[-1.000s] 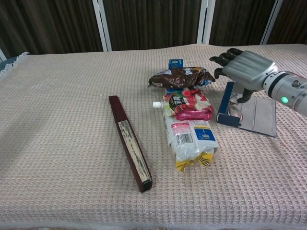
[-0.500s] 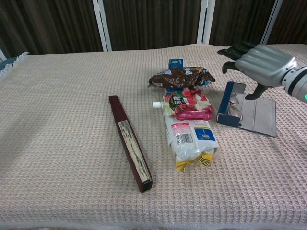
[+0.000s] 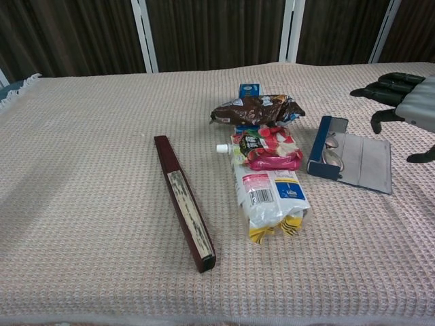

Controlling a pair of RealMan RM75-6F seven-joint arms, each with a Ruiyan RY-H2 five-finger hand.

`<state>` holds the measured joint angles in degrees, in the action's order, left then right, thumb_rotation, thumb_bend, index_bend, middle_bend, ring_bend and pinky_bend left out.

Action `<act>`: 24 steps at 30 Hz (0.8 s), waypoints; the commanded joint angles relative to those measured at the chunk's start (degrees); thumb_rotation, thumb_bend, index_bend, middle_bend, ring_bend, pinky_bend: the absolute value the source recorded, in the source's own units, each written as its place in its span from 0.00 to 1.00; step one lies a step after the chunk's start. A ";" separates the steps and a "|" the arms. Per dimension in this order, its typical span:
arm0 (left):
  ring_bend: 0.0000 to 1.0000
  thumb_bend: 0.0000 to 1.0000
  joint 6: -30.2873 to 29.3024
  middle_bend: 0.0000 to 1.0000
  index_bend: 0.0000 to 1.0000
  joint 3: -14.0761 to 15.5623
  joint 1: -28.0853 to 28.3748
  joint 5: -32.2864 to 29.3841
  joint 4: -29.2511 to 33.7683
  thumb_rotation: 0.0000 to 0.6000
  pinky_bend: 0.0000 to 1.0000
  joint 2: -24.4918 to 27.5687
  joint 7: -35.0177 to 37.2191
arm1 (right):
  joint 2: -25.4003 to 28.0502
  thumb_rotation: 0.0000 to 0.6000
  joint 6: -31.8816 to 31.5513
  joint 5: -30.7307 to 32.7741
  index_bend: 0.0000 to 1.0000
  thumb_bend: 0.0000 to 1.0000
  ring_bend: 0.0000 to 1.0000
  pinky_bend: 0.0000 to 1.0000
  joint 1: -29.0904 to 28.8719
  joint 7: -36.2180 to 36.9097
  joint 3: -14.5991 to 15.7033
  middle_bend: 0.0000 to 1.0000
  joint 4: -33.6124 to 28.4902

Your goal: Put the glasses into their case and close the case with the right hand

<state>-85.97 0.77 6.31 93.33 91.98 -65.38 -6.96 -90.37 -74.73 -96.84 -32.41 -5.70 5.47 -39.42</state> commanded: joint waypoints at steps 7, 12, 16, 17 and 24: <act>0.00 0.41 -0.05 0.00 0.00 0.02 0.01 0.01 -0.09 1.00 0.06 0.08 0.31 | -5.76 1.00 2.15 -1.19 0.58 0.25 0.00 0.00 0.31 5.69 1.14 0.07 10.16; 0.00 0.41 -0.19 0.00 0.00 0.02 -0.06 -0.01 -0.22 1.00 0.06 0.15 0.57 | -8.33 1.00 2.39 -1.42 0.61 0.25 0.00 0.00 -0.10 7.66 1.05 0.08 13.49; 0.00 0.41 -0.35 0.00 0.00 0.10 -0.15 0.10 -0.34 1.00 0.06 0.20 0.77 | -9.48 1.00 2.40 -1.61 0.63 0.25 0.00 0.00 -0.26 8.27 1.12 0.09 15.09; 0.00 0.41 -0.41 0.00 0.00 0.13 -0.18 0.15 -0.37 1.00 0.06 0.23 0.83 | -9.66 1.00 2.44 -1.63 0.63 0.25 0.00 0.00 -0.28 8.35 1.13 0.09 15.33; 0.00 0.41 -0.70 0.00 0.00 0.16 -0.29 0.31 -0.48 1.00 0.06 0.21 0.86 | -10.40 1.00 3.17 -1.76 0.64 0.25 0.00 0.00 -0.72 8.02 1.22 0.09 16.13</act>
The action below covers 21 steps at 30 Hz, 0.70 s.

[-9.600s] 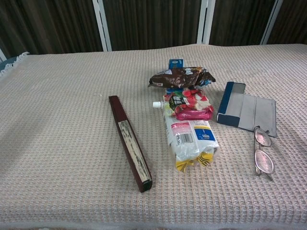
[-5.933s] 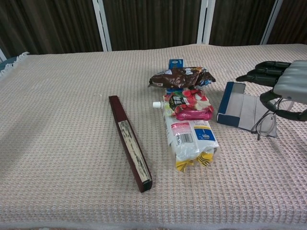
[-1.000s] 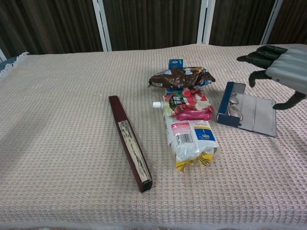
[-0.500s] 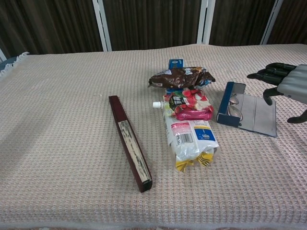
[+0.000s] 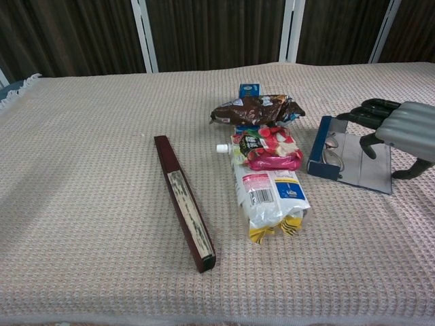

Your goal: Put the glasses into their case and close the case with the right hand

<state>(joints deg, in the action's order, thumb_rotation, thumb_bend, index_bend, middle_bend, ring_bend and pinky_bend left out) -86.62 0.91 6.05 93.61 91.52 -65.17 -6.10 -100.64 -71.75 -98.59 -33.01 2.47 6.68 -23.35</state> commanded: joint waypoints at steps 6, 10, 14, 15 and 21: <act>0.00 0.41 -0.43 0.00 0.00 -0.01 -0.20 0.12 -0.19 1.00 0.06 -0.06 0.08 | -0.93 1.00 0.95 0.39 0.64 0.32 0.00 0.00 -0.50 -0.38 -0.38 0.09 0.29; 0.00 0.41 -0.65 0.00 0.00 -0.02 -0.29 0.18 -0.28 1.00 0.06 -0.05 0.22 | -1.32 1.00 0.92 0.62 0.64 0.38 0.00 0.00 -0.62 -0.23 -0.65 0.09 0.45; 0.00 0.41 -0.73 0.00 0.00 -0.01 -0.35 0.19 -0.37 1.00 0.06 -0.04 0.32 | -1.52 1.00 0.68 0.79 0.64 0.47 0.00 0.00 -0.90 -0.17 -0.96 0.10 0.38; 0.00 0.41 -0.73 0.00 0.00 -0.01 -0.36 0.18 -0.41 1.00 0.06 -0.07 0.33 | -1.54 1.00 0.62 0.84 0.65 0.49 0.00 0.00 -1.04 -0.26 -1.07 0.10 0.29; 0.00 0.41 -0.77 0.00 0.00 0.05 -0.46 0.18 -0.41 1.00 0.06 -0.02 0.37 | -1.41 1.00 0.43 1.42 0.65 0.50 0.00 0.00 -2.30 -0.66 -2.16 0.10 -1.06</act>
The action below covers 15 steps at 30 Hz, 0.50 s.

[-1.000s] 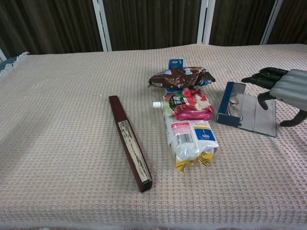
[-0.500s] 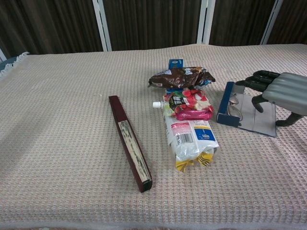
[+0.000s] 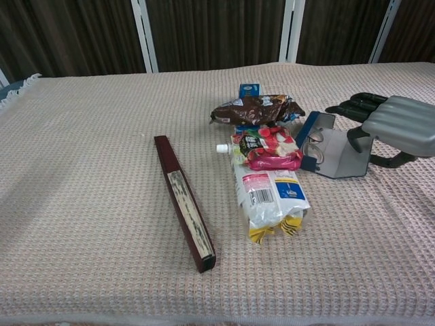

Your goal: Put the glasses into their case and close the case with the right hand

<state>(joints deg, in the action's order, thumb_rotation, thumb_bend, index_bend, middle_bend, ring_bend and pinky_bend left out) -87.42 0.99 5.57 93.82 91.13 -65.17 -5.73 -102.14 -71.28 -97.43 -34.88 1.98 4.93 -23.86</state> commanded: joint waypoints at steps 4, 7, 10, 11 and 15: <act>0.00 0.41 0.05 0.00 0.00 -0.10 0.03 -0.12 -0.02 1.00 0.06 -0.04 0.00 | 0.20 1.00 0.62 0.67 0.65 0.50 0.00 0.00 -1.30 -1.24 -1.03 0.10 -1.69; 0.00 0.41 0.05 0.00 0.00 -0.15 0.05 -0.17 -0.04 1.00 0.06 -0.02 0.09 | 0.18 1.00 1.34 1.00 0.65 0.50 0.00 0.00 -1.78 -2.13 -1.39 0.10 -2.42; 0.00 0.41 0.04 0.00 0.00 -0.09 0.00 -0.15 -0.02 1.00 0.06 0.12 0.35 | 0.02 1.00 1.96 1.43 0.66 0.50 0.00 0.00 -2.12 -3.06 -1.80 0.10 -3.19; 0.00 0.41 0.04 0.00 0.00 -0.11 0.01 -0.17 -0.04 1.00 0.06 0.17 0.46 | -0.06 1.00 2.17 1.59 0.66 0.50 0.00 0.00 -2.19 -3.34 -1.94 0.10 -3.44; 0.00 0.41 0.12 0.00 0.00 -0.18 0.08 -0.22 -0.04 1.00 0.06 0.21 0.70 | -0.20 1.00 2.63 2.04 0.69 0.50 0.00 0.00 -2.23 -3.78 -2.27 0.12 -4.12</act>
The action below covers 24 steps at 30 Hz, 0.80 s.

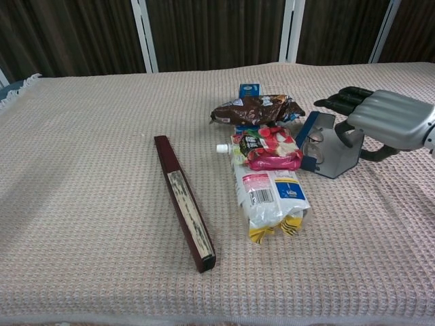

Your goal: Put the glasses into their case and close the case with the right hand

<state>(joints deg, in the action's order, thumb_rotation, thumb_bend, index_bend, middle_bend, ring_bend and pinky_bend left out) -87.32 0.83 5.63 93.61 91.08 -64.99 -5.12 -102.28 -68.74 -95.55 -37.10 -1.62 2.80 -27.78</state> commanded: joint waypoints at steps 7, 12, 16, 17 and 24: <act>0.00 0.41 0.12 0.00 0.00 0.20 0.07 0.36 0.17 1.00 0.06 0.27 0.51 | 0.57 1.00 -1.12 -0.01 0.74 0.54 0.00 0.00 0.67 -0.67 0.10 0.13 -1.19; 0.00 0.42 0.24 0.00 0.00 0.30 0.12 0.52 0.30 1.00 0.06 0.29 0.20 | 1.60 1.00 -1.88 -0.29 0.74 0.65 0.00 0.00 1.22 -0.83 0.47 0.14 -2.08; 0.00 0.42 0.19 0.00 0.00 0.36 0.11 0.67 0.33 1.00 0.06 0.30 0.15 | 2.49 1.00 -2.89 -0.54 0.74 0.65 0.00 0.00 1.69 -0.75 0.66 0.14 -3.14; 0.00 0.42 0.14 0.00 0.00 0.37 0.09 0.72 0.34 1.00 0.06 0.32 0.19 | 2.82 1.00 -3.34 -0.70 0.74 0.65 0.00 0.00 1.88 -0.78 0.78 0.14 -3.58; 0.00 0.42 -0.59 0.00 0.00 0.38 -0.19 0.99 0.32 1.00 0.06 0.55 0.82 | 7.12 1.00 -11.48 -3.89 0.74 0.65 0.00 0.00 5.77 -0.74 3.66 0.14 -9.33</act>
<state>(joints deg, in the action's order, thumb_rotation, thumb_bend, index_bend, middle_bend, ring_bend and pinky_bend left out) -87.75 1.21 5.53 94.54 91.42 -64.51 -4.47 -97.92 -75.01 -97.33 -34.02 -2.41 4.50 -33.45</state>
